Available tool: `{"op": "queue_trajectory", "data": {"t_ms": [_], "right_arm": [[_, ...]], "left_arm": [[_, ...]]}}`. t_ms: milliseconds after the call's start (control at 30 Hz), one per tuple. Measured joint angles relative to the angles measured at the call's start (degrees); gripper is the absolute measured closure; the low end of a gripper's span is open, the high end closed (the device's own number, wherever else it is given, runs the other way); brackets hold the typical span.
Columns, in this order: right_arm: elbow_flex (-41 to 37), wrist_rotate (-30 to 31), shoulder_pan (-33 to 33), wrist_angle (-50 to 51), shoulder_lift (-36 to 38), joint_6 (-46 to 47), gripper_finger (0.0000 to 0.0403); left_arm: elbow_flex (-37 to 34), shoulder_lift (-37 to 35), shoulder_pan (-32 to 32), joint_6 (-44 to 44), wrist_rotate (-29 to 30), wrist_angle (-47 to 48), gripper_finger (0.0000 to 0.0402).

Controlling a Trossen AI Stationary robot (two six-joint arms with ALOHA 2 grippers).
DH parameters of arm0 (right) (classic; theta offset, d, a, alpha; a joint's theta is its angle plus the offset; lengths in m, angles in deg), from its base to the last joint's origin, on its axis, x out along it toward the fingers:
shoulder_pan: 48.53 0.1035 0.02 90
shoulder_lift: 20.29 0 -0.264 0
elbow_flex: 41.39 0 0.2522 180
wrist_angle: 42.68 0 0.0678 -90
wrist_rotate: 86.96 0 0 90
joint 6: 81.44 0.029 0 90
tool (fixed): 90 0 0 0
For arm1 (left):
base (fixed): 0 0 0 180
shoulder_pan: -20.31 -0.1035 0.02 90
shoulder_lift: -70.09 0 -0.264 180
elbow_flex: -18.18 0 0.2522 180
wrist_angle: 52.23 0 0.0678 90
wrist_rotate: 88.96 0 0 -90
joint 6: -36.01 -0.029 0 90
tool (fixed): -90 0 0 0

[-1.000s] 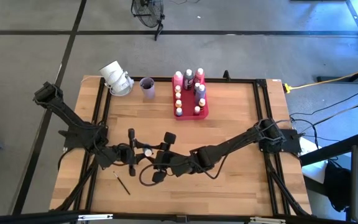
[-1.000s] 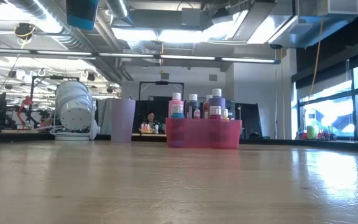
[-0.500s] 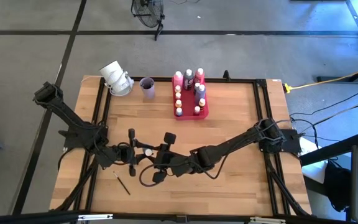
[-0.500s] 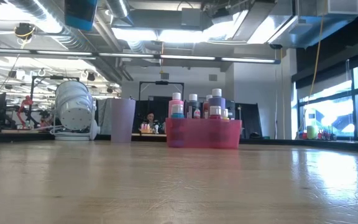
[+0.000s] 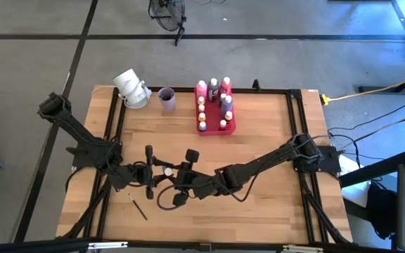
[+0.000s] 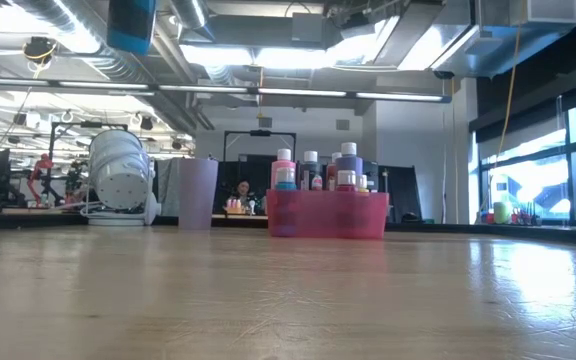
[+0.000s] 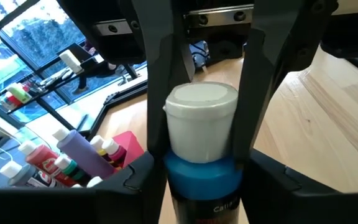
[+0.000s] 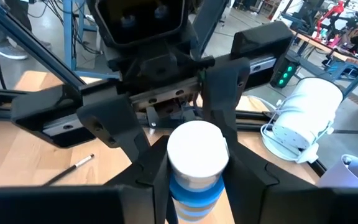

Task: Pick & Place Paint Supplies
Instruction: Put the blue paint bottle into the red bin

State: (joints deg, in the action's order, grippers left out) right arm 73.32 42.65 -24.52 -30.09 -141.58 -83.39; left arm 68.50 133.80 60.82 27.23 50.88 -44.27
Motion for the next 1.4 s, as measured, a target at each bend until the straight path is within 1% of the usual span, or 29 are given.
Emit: {"op": "queue_trajectory", "data": {"t_ms": [200, 300, 467, 567, 767, 833, 900, 967, 1067, 1167, 1233, 1300, 1367, 1400], "right_arm": [[-0.02, 0.24, 0.0, 1.95, -0.02, 1.52, 0.0285], [-0.02, 1.78, 0.21, 2.73, -0.02, 2.21, 0.0285], [-0.06, 10.01, 1.89, 5.27, -0.02, 2.82, 0.0285], [-0.13, 15.9, 3.12, 6.93, -0.13, 2.8, 0.0285], [-0.13, 26.22, 5.15, 11.64, -0.13, 2.69, 0.0285], [-0.13, 29.25, 5.72, 12.9, 0.07, 2.64, 0.0285], [-0.13, 31.23, 6.14, 15.18, 0.69, 2.97, 0.0285], [-0.13, 33.55, 6.63, 18.83, 2.27, 4.66, 0.0285], [-0.13, 35.85, 7.39, 26.36, 5.74, 9.69, 0.0285], [-0.13, 36.25, 7.65, 36.28, 9.54, 18.0, 0.0285], [-0.13, 35.88, 7.48, 44.75, 12.2, 25.72, 0.0285], [-0.11, 32.69, 6.64, 52.75, 14.6, 35.6, 0.0285], [-0.11, 26.98, 5.45, 61.14, 16.33, 44.78, 0.0285], [-0.11, 25.22, 4.94, 65.0, 16.62, 49.24, 0.0285]], "left_arm": [[0.0, -0.02, 0.02, 0.0, 0.65, -0.22, 0.0202], [0.0, -0.04, 0.02, -0.73, 1.93, -0.44, 0.0187], [0.0, -0.12, 0.66, -1.21, 3.17, -0.51, 0.0167], [0.04, -0.13, 1.73, -2.69, 5.36, -0.55, 0.0159], [0.04, -0.89, 5.45, -7.61, 15.83, 1.11, 0.0153], [0.04, -1.55, 6.72, -7.82, 19.18, 2.83, 0.0153], [0.04, -2.48, 7.62, -6.18, 20.79, 5.23, 0.0153], [0.04, -3.78, 8.01, -3.78, 20.72, 8.14, 0.0153], [0.04, -5.75, 8.19, 1.05, 19.27, 13.48, 0.0153], [0.07, -7.57, 7.56, 7.16, 16.43, 18.88, 0.0153], [0.07, -8.48, 6.49, 10.76, 13.35, 22.58, 0.0153], [0.07, -9.09, 4.98, 14.83, 9.62, 25.44, 0.0153], [0.07, -9.2, 3.01, 18.95, 4.19, 28.43, 0.0153], [0.07, -9.08, 1.94, 20.62, 1.27, 29.34, 0.0153]]}}
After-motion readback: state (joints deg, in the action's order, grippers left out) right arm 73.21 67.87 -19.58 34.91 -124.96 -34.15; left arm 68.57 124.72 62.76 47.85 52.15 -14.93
